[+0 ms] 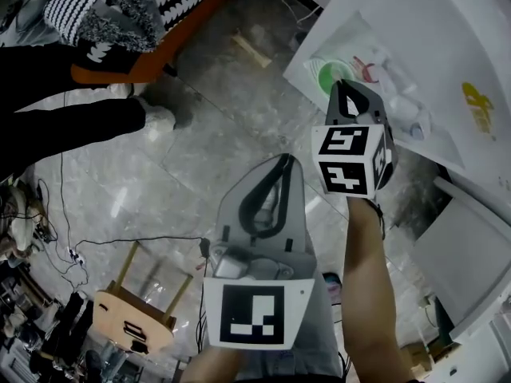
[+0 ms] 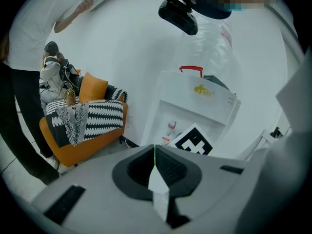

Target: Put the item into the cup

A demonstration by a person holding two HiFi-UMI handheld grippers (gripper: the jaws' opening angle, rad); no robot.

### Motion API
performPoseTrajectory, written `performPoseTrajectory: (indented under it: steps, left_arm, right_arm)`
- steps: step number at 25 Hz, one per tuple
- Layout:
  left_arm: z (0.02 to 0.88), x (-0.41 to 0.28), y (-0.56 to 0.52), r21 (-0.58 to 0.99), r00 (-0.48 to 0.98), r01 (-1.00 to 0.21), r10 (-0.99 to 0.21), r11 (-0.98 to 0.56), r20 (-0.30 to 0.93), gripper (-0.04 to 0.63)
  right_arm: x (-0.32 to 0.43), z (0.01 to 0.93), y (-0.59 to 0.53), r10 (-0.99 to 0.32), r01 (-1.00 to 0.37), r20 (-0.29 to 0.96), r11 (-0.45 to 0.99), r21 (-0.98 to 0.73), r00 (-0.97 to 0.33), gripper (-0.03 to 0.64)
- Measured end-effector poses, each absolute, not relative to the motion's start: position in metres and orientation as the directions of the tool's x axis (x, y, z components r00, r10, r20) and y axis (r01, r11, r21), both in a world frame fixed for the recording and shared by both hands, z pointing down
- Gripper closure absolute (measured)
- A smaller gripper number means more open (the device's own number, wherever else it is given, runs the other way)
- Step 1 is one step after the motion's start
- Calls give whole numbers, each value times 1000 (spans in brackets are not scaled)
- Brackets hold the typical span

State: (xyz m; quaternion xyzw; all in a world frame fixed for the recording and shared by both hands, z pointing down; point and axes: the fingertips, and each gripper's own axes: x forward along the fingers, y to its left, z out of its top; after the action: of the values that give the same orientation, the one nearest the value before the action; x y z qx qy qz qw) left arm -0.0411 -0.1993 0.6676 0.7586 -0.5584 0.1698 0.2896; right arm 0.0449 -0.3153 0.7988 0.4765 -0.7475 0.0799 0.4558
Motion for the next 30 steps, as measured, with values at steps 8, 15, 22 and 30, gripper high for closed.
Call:
performPoseTrajectory:
  steps: [8, 15, 22, 30]
  left_arm:
    - [679, -48, -200, 240, 298, -952, -747, -188, 595, 580]
    - [698, -53, -201, 214, 277, -960, -733, -181, 622, 580]
    - [706, -54, -198, 215, 270, -962, -725, -171, 633, 580]
    - [703, -50, -194, 219, 276, -960, -725, -175, 631, 580]
  right_arm:
    - [44, 820, -322, -599, -782, 794, 543, 307, -104, 606]
    - [45, 830, -326, -584, -779, 808, 544, 312, -84, 606]
    - [47, 834, -331, -579, -769, 814, 541, 342, -45, 606]
    - [45, 826, -327, -610, -794, 788, 518, 320, -81, 604]
